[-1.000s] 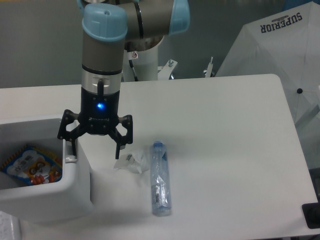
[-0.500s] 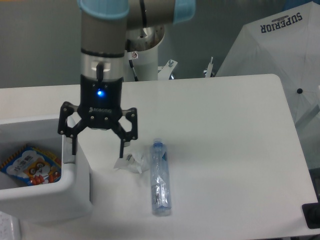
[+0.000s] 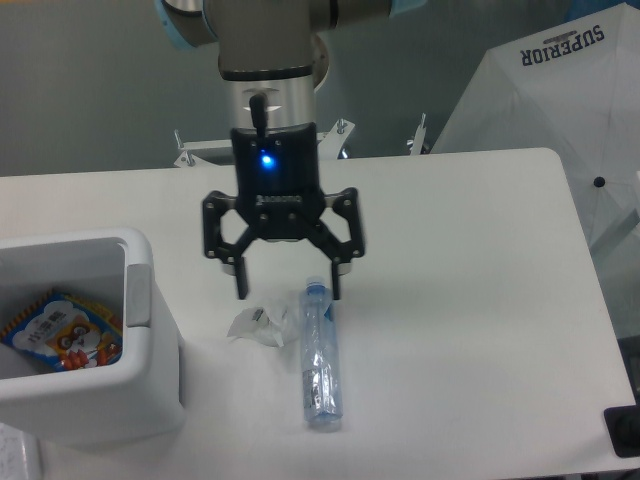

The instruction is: Open the trash can

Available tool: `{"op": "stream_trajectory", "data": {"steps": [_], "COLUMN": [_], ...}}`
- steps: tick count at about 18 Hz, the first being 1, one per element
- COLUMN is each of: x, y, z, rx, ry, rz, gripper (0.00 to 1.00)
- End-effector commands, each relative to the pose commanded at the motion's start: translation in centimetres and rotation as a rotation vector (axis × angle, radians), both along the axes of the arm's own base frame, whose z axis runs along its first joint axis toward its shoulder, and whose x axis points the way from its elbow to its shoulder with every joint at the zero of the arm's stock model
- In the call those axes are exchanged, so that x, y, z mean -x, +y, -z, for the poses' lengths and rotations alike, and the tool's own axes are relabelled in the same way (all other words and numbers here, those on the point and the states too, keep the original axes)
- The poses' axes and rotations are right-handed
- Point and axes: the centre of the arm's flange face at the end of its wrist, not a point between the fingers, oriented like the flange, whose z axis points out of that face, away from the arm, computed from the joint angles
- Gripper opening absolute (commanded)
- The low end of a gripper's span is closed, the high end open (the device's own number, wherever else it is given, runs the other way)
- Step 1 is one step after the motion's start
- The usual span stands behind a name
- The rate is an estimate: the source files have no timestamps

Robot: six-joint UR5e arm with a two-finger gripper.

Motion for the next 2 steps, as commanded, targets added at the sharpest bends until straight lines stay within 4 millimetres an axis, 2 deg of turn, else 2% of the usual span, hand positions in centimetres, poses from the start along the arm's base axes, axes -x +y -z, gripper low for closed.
{"op": "stream_trajectory", "data": {"steps": [2], "x": [0.58], "y": [-0.36], "z": [0.08], "rx": [0.002], "ry": [0.000], "rz": [-0.010], "gripper": [1.00]}}
